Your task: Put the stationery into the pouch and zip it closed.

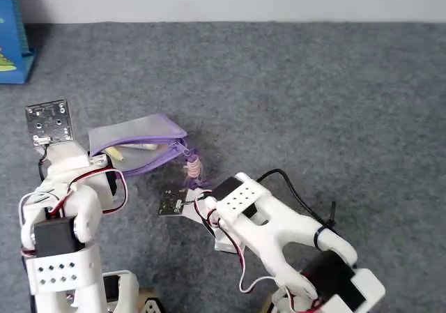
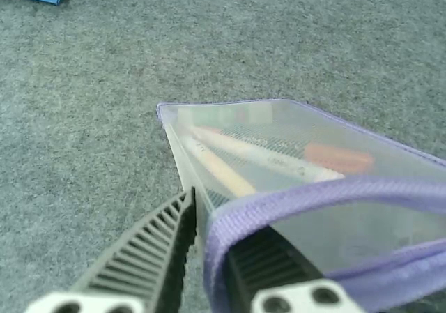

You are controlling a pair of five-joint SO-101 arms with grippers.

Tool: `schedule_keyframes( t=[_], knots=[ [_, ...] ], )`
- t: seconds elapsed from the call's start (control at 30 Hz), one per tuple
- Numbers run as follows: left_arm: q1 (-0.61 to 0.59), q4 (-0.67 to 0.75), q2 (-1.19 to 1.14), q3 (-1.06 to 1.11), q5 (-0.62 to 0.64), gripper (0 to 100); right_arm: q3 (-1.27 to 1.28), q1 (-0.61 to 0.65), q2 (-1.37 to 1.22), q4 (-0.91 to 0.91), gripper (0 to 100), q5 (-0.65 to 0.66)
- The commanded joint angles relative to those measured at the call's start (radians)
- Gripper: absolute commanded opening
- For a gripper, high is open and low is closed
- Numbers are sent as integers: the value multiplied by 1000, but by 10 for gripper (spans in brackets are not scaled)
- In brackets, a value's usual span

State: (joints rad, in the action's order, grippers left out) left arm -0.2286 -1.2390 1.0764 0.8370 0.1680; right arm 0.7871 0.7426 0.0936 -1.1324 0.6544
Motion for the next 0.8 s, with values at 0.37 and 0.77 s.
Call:
schedule_keyframes(
  t=[0.37, 0.77],
  knots=[
    [0, 26, 3, -2, -2, 11, -3, -251, -56, 111, 32, 12],
    [0, 28, 3, -2, -2, 11, -11, -455, -24, 94, 162, 26]
  ],
)
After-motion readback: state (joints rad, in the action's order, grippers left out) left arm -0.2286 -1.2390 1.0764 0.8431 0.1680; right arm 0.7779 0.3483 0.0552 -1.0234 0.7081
